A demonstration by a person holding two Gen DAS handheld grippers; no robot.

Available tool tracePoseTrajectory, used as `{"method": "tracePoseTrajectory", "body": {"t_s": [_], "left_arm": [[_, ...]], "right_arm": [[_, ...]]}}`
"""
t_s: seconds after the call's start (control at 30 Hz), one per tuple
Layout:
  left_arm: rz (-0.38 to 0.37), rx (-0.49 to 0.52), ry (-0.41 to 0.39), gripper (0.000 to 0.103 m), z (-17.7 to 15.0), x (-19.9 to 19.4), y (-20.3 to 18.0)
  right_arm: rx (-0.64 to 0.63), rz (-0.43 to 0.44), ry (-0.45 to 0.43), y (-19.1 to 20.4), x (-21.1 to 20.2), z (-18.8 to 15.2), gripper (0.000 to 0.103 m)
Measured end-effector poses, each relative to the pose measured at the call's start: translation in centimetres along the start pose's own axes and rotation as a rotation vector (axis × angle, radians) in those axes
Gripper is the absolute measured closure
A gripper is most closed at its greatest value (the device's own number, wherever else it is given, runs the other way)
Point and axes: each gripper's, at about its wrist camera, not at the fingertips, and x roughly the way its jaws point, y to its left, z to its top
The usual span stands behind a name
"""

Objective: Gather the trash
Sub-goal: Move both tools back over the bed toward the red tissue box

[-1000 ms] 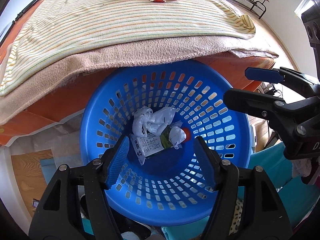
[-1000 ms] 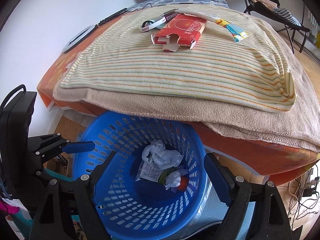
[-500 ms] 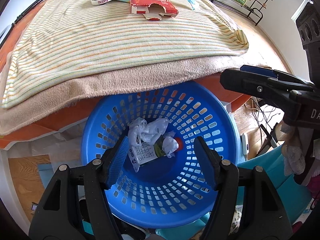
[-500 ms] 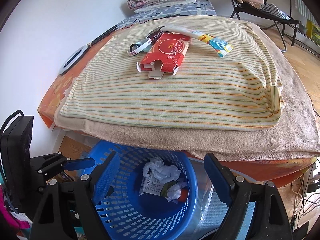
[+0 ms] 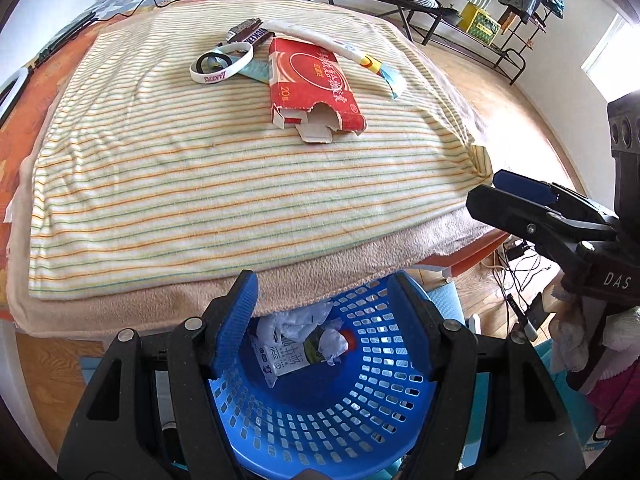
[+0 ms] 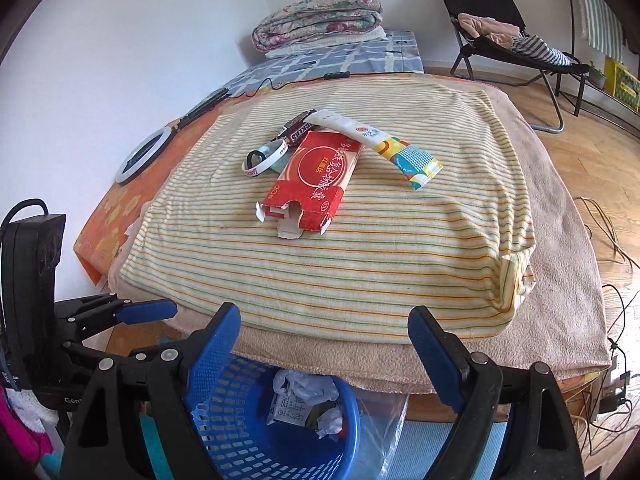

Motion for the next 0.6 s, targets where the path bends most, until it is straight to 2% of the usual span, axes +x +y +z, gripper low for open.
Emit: {"method": "tracePoseTrajectory", "body": {"t_s": [0.13, 0.3, 0.43, 0.6], "left_arm": [[0.008, -0.023, -0.018, 0.034, 2.0, 0.0, 0.9], [-0.023, -0.098, -0.044, 0.034, 4.9, 0.3, 2.3], [-0.050, -0.134, -0.053, 0.034, 7.4, 1.2, 3.0], [-0.099, -0.190, -0.025, 0.034, 9.9, 3.2, 3.8]], "right_arm": [[0.000, 0.002, -0.021, -0.9, -0.1, 2.2, 0.016], [-0.029, -0.016, -0.061, -1.7, 0.5, 6.0, 0.016], [-0.038, -0.022, -0.060, -2.8, 2.4, 9.3, 0.016], [-0.044, -0.035, -0.025, -3.8, 5.9, 12.4, 0.016]]}}
